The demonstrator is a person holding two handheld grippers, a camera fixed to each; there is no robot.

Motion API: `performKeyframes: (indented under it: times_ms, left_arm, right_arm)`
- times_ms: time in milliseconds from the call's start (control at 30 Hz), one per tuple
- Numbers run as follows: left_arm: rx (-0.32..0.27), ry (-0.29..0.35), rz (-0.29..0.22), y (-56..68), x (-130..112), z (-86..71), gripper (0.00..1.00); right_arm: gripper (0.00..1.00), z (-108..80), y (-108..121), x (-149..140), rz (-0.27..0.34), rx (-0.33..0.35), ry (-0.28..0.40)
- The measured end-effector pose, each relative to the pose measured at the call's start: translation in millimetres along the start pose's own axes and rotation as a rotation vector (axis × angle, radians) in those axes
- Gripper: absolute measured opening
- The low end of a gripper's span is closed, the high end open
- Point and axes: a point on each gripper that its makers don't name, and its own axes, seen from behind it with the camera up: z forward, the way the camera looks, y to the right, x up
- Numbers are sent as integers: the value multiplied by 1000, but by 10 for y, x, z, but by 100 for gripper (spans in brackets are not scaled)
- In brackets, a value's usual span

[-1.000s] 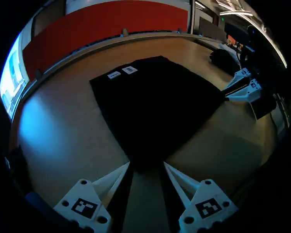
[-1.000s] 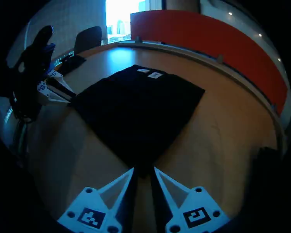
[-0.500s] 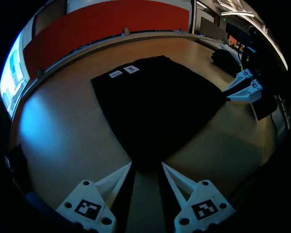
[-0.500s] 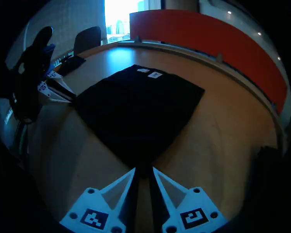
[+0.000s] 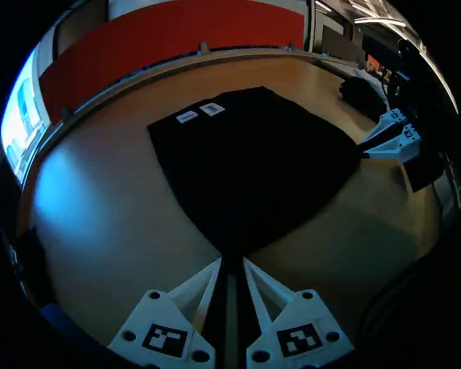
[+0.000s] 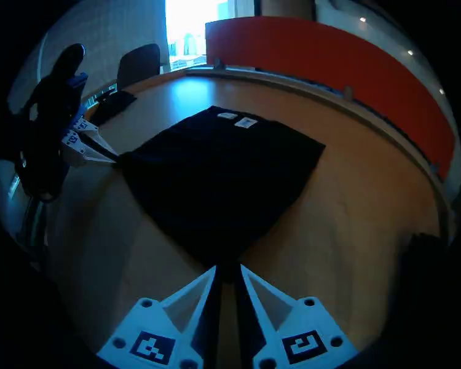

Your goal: Fold towel

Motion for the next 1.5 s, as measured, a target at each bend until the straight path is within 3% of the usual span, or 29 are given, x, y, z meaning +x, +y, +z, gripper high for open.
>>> performKeyframes:
  times_ms: [300,800,1500]
  left_arm:
    - [-5,18,-25,45,112,-91,8]
    - [12,46,-89,-15,361,-478,8]
    - [-1,56,-133,110,536,-922,8]
  right_arm:
    - [13,-98,44,125,9,-6,28]
    - [13,-514,7,608,16,-8,115]
    - [13,-919,-59,928,14,-4,168]
